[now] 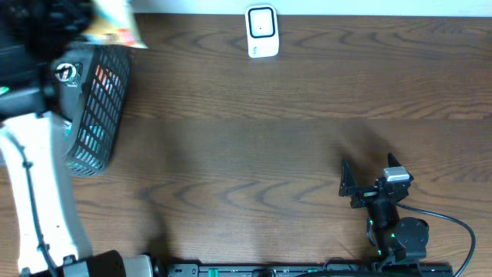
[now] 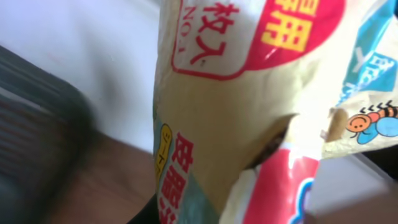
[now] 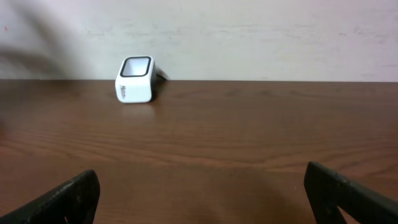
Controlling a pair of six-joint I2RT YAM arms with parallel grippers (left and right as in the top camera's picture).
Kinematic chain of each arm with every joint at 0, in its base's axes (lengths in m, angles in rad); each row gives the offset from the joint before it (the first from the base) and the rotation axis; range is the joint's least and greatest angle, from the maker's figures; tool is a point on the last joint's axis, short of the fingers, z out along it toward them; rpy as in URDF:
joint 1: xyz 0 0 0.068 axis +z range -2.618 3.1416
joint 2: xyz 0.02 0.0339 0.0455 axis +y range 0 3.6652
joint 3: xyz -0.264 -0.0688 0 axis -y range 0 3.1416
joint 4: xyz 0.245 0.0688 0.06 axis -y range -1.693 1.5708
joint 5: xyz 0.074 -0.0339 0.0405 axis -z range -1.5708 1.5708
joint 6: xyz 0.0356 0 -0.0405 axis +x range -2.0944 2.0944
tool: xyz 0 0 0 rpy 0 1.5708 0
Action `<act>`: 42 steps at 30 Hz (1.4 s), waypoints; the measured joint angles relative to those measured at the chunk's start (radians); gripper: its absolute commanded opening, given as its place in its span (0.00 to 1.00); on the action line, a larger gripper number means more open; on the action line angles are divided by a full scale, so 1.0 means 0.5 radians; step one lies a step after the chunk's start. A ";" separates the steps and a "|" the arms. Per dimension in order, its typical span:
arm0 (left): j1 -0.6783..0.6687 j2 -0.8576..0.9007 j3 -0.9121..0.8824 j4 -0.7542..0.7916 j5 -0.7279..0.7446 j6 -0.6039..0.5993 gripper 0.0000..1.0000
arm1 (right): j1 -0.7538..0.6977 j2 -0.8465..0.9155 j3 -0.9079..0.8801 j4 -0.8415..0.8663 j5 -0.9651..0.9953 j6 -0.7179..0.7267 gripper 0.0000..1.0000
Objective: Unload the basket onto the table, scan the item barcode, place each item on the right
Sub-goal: 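Lift the snack bag out and carry it toward the white scanner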
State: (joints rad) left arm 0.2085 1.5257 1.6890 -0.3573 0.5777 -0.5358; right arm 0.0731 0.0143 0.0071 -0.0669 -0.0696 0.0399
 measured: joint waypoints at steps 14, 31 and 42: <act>-1.037 0.687 0.000 -0.134 -0.062 -0.061 0.21 | 0.000 0.000 0.000 0.000 -0.001 0.000 0.99; -1.639 1.239 0.000 0.073 -0.172 -0.394 0.54 | 0.000 0.000 0.000 0.000 -0.001 0.000 0.99; -1.424 1.098 0.001 0.068 -0.179 -0.274 0.13 | 0.000 0.001 0.000 0.001 0.000 0.000 0.99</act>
State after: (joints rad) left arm -0.5037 2.0747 1.6894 -0.3233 0.4885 -0.6727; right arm 0.0731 0.0147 0.0071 -0.0666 -0.0696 0.0399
